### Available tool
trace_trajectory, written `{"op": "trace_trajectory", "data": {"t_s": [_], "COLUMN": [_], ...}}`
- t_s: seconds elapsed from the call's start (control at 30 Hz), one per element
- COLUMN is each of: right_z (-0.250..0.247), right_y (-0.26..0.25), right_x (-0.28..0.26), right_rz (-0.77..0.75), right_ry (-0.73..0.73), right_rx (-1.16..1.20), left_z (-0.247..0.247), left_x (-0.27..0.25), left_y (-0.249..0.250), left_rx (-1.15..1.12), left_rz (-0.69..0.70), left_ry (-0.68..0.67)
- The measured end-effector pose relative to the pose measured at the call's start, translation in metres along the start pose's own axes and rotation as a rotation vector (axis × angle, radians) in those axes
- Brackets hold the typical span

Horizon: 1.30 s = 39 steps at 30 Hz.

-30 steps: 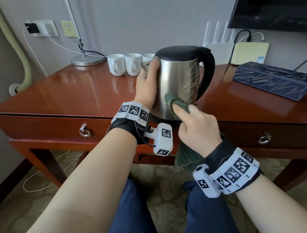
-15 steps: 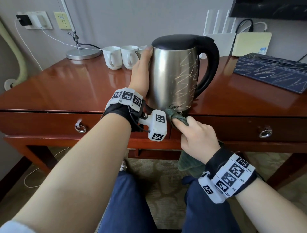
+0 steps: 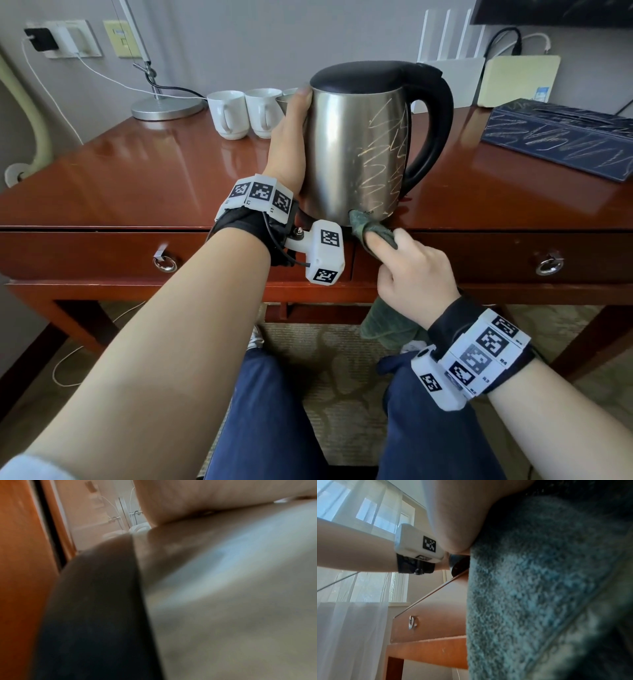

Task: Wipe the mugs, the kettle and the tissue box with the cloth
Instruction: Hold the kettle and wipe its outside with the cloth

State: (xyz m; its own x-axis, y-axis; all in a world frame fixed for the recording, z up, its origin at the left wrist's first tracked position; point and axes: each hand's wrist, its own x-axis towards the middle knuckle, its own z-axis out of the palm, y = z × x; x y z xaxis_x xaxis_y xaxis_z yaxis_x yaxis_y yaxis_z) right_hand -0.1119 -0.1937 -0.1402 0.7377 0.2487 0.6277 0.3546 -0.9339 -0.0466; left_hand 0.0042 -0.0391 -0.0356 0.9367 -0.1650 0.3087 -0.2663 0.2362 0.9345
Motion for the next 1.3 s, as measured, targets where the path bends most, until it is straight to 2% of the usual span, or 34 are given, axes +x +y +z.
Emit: {"op": "trace_trajectory", "data": {"t_s": [0.17, 0.4, 0.53, 0.67, 0.9, 1.07, 1.3], "right_z": [0.006, -0.007, -0.007, -0.006, -0.003, -0.009, -0.01], "right_y": [-0.003, 0.006, 0.02, 0.016, -0.001, 0.016, 0.035], "right_x": [-0.003, 0.006, 0.0, 0.002, 0.011, 0.003, -0.01], "right_rz": [-0.031, -0.088, -0.069, -0.055, -0.087, -0.055, 0.032], "right_ry": [-0.021, -0.038, -0.078, -0.058, -0.012, 0.023, 0.093], "right_rx": [0.049, -0.002, 0.14, 0.26, 0.15, 0.146, 0.125], "left_z": [0.0, 0.0, 0.0, 0.0, 0.001, 0.004, 0.004], "left_x": [0.0, 0.001, 0.001, 0.001, 0.0, -0.004, -0.002], "left_y": [-0.001, -0.003, -0.003, -0.003, -0.002, 0.002, 0.001], "left_rx": [-0.022, -0.019, -0.027, -0.029, -0.026, -0.031, -0.042], "left_rz": [0.008, 0.002, -0.002, -0.015, -0.028, -0.022, -0.011], "left_ry": [-0.009, -0.007, -0.011, -0.014, 0.009, 0.067, 0.034]}}
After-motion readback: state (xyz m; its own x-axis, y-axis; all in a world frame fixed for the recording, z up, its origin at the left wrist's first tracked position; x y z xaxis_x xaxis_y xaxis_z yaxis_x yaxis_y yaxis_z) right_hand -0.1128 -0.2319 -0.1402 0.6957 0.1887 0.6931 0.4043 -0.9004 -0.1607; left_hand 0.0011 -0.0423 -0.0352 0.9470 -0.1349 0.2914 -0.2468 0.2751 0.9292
